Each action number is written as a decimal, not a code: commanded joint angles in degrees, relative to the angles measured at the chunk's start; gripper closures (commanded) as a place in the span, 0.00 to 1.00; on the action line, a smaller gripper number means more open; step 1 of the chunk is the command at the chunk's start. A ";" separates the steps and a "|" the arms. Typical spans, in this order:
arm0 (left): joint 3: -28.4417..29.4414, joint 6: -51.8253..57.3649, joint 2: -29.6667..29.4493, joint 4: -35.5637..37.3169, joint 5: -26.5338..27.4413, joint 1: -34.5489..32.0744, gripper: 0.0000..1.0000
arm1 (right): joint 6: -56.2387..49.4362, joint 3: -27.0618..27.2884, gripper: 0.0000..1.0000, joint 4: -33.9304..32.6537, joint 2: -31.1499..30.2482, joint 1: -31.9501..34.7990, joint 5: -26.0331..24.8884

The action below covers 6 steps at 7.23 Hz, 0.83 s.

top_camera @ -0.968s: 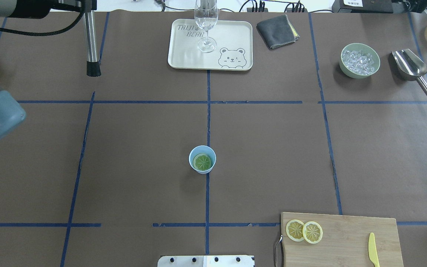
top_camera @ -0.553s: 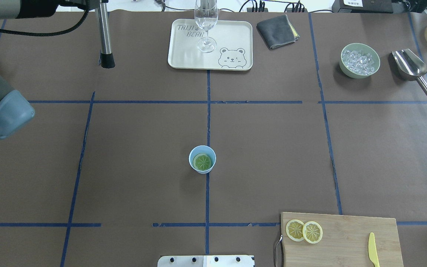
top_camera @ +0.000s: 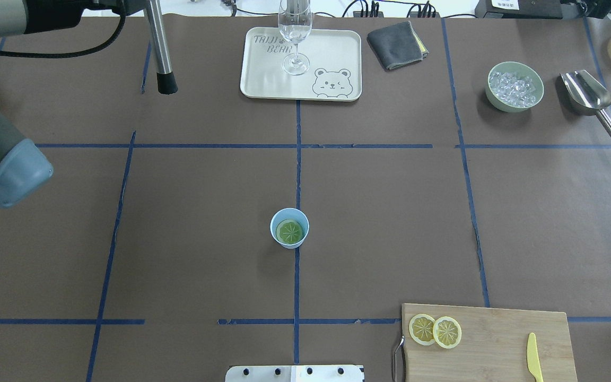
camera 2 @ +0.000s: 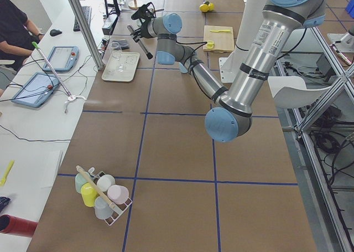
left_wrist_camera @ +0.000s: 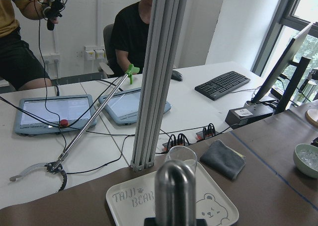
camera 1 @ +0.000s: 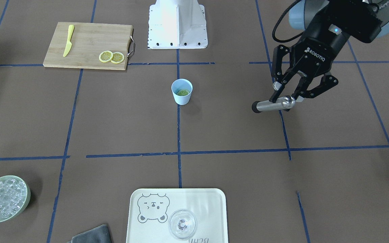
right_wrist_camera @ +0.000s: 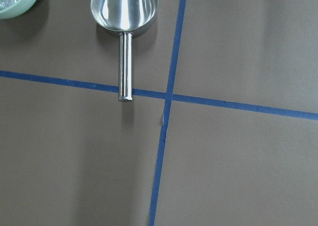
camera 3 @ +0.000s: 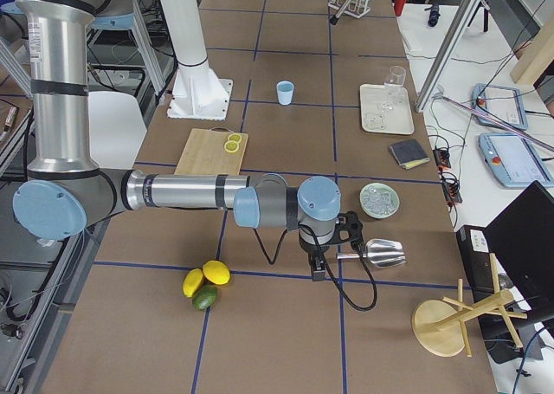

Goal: Squeeze lemon into cup
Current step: 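Carry the metal rod over the blue cup and lower it inside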

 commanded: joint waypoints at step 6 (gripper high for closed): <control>-6.03 -6.15 4.35 -4.39 57.98 37.69 1.00 | 0.23 -0.20 0.00 0.05 -0.51 0.00 0.47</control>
